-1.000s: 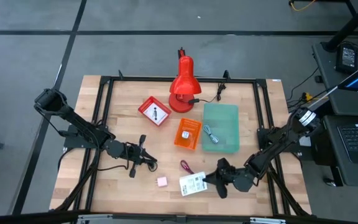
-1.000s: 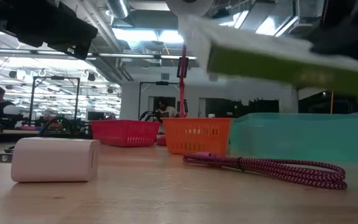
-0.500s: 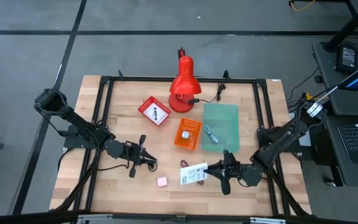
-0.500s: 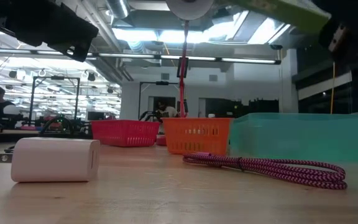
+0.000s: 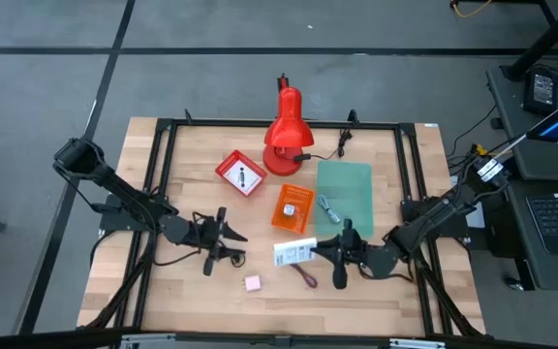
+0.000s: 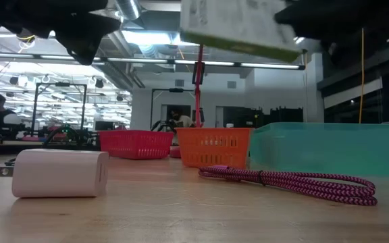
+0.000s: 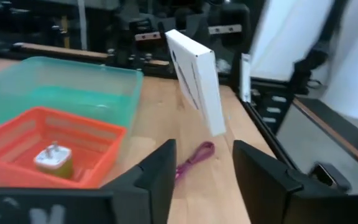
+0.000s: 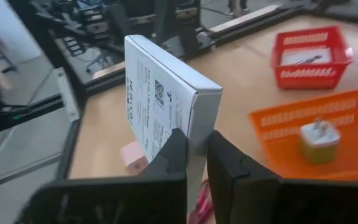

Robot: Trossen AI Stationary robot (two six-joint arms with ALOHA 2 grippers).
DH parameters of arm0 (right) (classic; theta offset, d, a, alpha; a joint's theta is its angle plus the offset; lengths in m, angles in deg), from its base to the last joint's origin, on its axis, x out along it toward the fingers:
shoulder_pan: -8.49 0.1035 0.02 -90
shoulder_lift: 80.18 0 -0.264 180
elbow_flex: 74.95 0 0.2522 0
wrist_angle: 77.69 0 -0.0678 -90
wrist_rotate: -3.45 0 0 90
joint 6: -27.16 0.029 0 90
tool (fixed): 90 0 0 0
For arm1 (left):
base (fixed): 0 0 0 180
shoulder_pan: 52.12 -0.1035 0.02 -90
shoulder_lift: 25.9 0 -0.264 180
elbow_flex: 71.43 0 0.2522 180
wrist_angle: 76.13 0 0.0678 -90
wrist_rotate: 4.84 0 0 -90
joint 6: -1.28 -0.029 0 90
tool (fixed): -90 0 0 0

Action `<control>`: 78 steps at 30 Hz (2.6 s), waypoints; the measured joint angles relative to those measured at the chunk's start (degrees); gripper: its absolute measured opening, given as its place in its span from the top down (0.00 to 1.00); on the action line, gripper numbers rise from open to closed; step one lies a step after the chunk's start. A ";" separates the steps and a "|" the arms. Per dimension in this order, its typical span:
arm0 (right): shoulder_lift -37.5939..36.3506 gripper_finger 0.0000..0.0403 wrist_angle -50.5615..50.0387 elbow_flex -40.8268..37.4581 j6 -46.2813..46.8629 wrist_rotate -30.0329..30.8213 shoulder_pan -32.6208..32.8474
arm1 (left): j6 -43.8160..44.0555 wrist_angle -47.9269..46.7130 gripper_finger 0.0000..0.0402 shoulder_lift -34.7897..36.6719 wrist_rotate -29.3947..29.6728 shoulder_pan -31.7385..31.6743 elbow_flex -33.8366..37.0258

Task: Pick and place items into bin
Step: Put the card reader box into the red bin

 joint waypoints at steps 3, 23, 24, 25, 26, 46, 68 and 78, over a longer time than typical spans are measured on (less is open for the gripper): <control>0.00 0.95 1.16 0.00 -2.71 0.01 -2.11 | 1.87 0.32 0.57 0.00 2.79 -0.05 0.00; 0.00 0.95 2.94 0.02 -9.09 -1.25 -8.71 | 2.40 0.29 0.53 -12.14 0.40 -8.56 -9.17; 0.00 0.95 2.96 0.02 -9.09 -1.91 -8.88 | 2.41 0.35 0.54 -12.52 -0.28 -8.83 -9.57; 0.00 0.95 2.98 0.02 -9.09 -2.46 -9.02 | 2.41 0.41 0.54 -12.80 -0.82 -9.06 -9.94; 0.00 0.95 2.98 0.02 -9.09 -2.72 -9.18 | 2.39 0.42 0.54 -13.09 -1.20 -9.25 -10.27; 0.00 0.92 2.70 0.02 -9.22 -3.88 -9.29 | 0.00 -0.21 0.90 -15.67 -5.76 -12.35 -12.07; -2.29 0.68 1.46 0.09 -15.95 -3.69 -7.69 | 0.95 -31.67 0.90 4.56 -3.92 -12.41 -12.07; -3.02 0.98 1.68 0.07 -22.43 -5.22 -8.09 | 3.75 -50.62 0.90 18.41 -6.09 -19.15 -12.07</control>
